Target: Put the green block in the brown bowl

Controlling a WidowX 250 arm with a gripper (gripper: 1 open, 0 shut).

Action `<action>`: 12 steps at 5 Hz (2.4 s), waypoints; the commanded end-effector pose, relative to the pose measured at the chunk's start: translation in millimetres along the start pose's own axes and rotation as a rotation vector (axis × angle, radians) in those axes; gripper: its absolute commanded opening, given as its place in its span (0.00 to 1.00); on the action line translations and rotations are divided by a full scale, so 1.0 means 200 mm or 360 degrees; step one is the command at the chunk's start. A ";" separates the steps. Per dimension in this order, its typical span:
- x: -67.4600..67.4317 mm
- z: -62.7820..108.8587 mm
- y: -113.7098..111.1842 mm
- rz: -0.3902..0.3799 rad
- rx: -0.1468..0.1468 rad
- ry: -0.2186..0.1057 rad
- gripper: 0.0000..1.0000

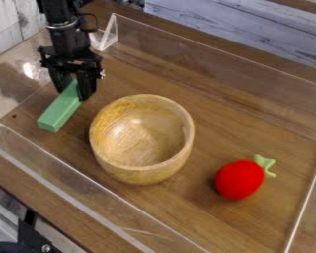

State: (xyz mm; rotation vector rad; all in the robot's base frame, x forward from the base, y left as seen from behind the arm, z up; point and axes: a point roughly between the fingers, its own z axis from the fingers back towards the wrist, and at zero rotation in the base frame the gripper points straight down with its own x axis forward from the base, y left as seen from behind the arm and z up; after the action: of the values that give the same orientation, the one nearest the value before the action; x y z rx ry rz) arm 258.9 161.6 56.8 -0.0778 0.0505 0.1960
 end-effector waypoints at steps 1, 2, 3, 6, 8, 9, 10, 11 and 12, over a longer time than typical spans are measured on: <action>0.00 0.14 -0.05 -0.0002 0.0039 -0.0097 0.00; -0.03 0.20 -0.12 -0.0001 0.0039 -0.0104 0.00; -0.07 0.25 -0.19 -0.0005 0.0042 -0.0112 0.00; -0.20 0.30 -0.49 -0.0079 0.0069 -0.0149 0.00; -0.26 0.20 -0.57 -0.0103 0.0114 -0.0168 0.00; -0.28 0.17 -0.61 -0.0131 0.0162 -0.0183 0.00; -0.26 0.15 -0.62 -0.0169 0.0203 -0.0178 0.00; -0.24 0.14 -0.60 -0.0211 0.0207 -0.0175 0.00; -0.22 0.13 -0.58 -0.0236 0.0214 -0.0180 0.00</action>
State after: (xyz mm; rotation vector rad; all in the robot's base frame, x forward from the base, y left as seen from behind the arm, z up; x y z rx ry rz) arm 231.4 38.1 82.9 0.0541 -0.0093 0.0551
